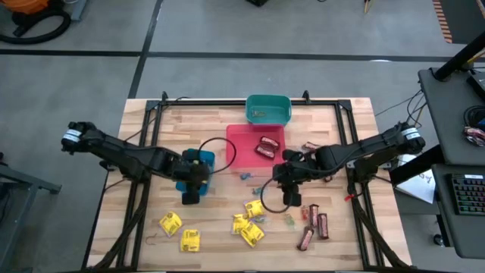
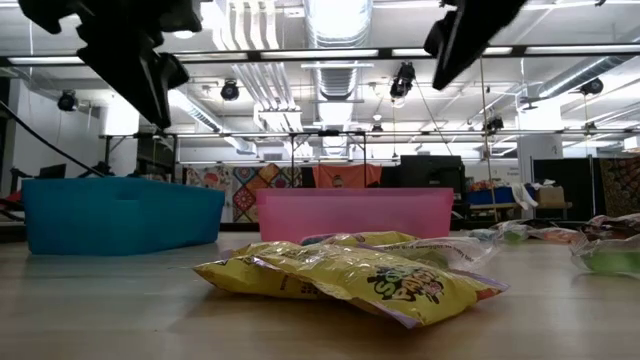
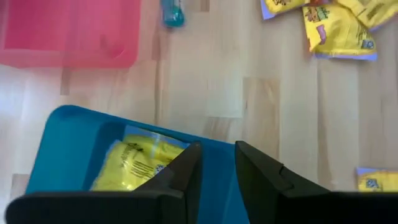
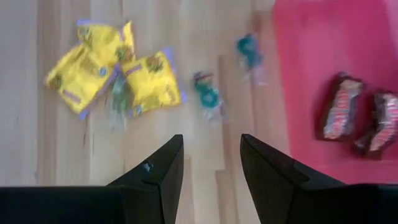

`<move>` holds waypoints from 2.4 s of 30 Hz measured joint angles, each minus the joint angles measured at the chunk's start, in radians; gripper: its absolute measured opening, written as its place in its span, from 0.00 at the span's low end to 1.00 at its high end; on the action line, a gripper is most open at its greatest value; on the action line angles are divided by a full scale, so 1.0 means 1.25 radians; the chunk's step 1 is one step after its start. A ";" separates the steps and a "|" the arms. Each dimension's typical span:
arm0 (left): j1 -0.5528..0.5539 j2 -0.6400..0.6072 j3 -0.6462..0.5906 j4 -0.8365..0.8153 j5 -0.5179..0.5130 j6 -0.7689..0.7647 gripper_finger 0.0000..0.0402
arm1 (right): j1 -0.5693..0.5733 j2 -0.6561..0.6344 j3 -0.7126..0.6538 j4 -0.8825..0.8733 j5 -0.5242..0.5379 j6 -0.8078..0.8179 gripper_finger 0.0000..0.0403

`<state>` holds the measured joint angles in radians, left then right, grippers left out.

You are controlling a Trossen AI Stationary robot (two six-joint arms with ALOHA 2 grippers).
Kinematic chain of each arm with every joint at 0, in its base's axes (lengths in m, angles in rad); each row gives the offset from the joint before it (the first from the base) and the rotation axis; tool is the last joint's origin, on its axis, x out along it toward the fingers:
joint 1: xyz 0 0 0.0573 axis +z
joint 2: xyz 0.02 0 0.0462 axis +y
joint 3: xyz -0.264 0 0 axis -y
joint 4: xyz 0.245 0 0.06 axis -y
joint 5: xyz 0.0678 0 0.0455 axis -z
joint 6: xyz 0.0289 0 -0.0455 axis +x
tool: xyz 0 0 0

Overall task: Sort candy
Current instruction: Put the blue gummy into the green bin

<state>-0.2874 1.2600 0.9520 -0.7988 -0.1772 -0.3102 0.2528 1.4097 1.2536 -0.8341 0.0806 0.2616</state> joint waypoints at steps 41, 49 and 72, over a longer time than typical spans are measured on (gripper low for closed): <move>-0.204 0.090 -0.038 0.489 -0.333 0.157 0.19 | 0.053 0.175 -0.261 0.510 0.130 -0.096 0.36; -0.204 0.090 -0.038 0.487 -0.333 0.148 0.19 | 0.052 0.231 -0.227 0.505 0.189 -0.106 0.37; -0.203 0.090 -0.042 0.484 -0.333 0.124 0.19 | 0.034 0.305 -0.221 0.509 0.183 -0.103 0.07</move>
<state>-0.5411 1.3731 0.9001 -0.1944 -0.5938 -0.1549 0.2955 1.7907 0.9772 -0.1973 0.3096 0.1330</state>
